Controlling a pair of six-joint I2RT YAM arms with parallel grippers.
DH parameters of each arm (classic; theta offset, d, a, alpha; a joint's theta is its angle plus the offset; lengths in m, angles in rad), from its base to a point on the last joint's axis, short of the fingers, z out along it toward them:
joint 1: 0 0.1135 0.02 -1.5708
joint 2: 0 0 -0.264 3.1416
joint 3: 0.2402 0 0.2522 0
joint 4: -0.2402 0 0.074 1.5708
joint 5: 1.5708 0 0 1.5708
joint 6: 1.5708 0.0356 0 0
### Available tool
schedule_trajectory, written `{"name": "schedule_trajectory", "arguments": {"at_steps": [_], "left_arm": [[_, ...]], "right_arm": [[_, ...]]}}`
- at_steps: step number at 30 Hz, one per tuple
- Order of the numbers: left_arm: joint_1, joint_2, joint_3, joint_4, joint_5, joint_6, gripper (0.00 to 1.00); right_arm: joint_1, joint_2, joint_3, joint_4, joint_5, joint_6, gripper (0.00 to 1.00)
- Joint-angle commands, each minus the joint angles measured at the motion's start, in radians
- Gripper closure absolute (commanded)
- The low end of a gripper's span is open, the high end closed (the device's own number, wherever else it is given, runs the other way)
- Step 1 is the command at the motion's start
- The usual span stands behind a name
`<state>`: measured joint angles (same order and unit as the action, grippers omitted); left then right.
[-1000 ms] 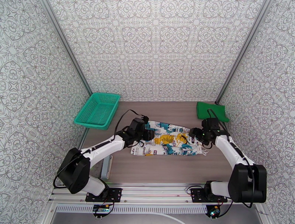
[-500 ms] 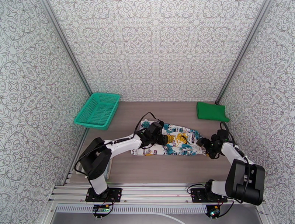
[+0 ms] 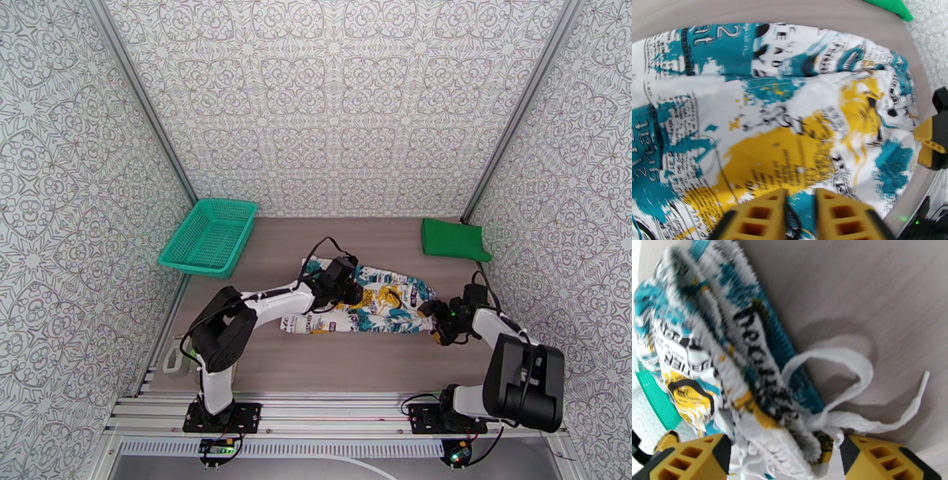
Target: Fold and stack the mixed laundry pile
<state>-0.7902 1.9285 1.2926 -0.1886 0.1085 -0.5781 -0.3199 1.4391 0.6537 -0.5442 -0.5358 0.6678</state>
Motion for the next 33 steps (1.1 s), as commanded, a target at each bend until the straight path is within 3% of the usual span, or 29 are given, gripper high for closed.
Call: {"name": "schedule_trajectory", "arguments": {"at_steps": [1,7,11,16,26,33], "left_arm": [[0.019,0.013,0.028,0.009,0.074,0.001,0.98],[0.094,0.052,0.021,0.1,0.374,0.003,1.0],[0.132,0.088,0.066,0.046,0.473,0.057,1.0],[0.183,0.121,0.114,-0.043,0.495,0.083,1.0],[0.186,0.217,0.111,0.069,0.455,-0.07,1.0],[0.179,0.251,0.086,0.122,0.401,-0.139,1.0]], "right_arm": [[0.008,0.109,0.009,0.118,0.014,-0.021,0.28],[0.014,0.207,0.062,0.138,-0.037,-0.077,0.47],[0.021,0.25,0.093,0.14,-0.031,-0.107,0.66],[0.032,0.236,0.119,0.158,-0.001,-0.119,0.78],[0.12,0.164,0.208,0.087,0.104,-0.154,0.99],[0.177,0.076,0.34,-0.072,0.226,-0.221,1.0]]}}
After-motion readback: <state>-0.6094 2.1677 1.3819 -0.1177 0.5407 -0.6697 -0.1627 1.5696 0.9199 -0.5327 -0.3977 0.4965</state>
